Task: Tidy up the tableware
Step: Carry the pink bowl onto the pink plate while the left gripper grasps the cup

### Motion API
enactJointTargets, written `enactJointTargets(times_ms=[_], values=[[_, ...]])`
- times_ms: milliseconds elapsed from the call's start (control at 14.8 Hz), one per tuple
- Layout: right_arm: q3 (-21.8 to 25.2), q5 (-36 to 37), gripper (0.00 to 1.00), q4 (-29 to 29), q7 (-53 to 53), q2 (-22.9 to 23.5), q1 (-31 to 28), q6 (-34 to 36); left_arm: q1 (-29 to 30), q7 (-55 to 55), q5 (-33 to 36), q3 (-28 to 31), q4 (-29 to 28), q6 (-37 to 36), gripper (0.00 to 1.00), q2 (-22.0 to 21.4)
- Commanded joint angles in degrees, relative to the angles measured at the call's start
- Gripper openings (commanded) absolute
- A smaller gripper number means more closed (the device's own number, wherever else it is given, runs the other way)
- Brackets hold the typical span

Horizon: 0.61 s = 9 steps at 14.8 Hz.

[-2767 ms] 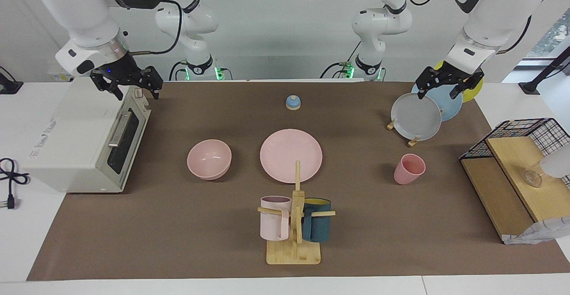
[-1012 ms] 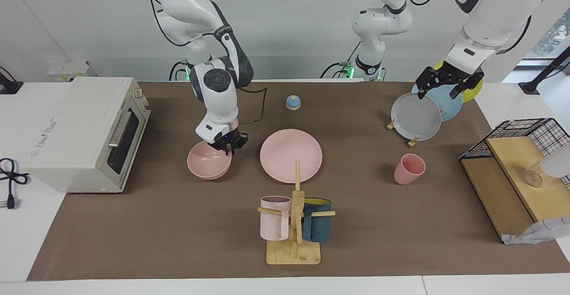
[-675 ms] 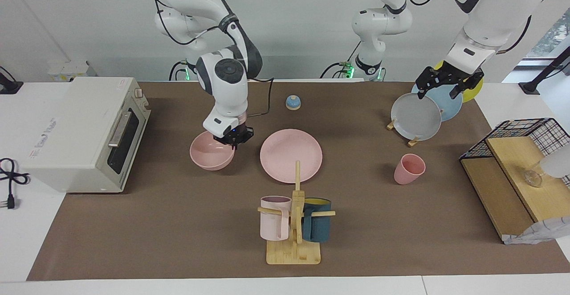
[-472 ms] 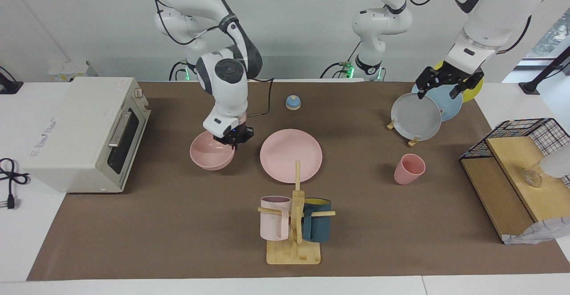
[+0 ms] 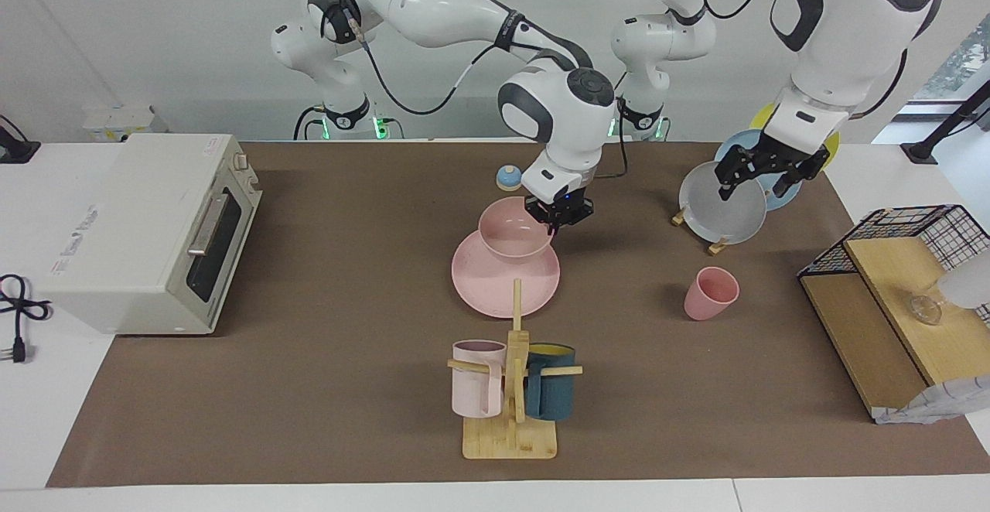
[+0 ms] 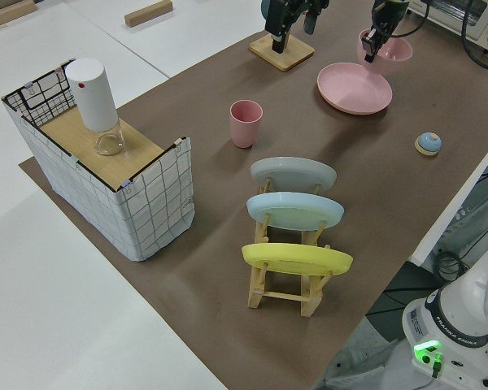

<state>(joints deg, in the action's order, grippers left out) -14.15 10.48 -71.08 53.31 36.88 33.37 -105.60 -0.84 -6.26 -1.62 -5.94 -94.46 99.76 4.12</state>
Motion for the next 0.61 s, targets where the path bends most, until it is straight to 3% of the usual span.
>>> enactJointTargets(times_ms=[0,270,540], values=[[-0.5,1.3,0.0,-1.3,-0.1,0.1,-0.9,-1.7,-0.4,-1.1,-1.8,0.2,8.0,1.4,1.0,11.8],[-0.5,1.2,0.0,-2.9,-0.1,-0.1,-1.6,-2.4,-1.1,-1.1,-1.4,0.3,5.9,9.3,1.0,15.7],[-0.5,1.0,0.0,-6.8,0.0,-1.0,-1.8,-4.6,-2.1,-1.4,-1.3,0.3,1.8,11.7,1.0,16.7]])
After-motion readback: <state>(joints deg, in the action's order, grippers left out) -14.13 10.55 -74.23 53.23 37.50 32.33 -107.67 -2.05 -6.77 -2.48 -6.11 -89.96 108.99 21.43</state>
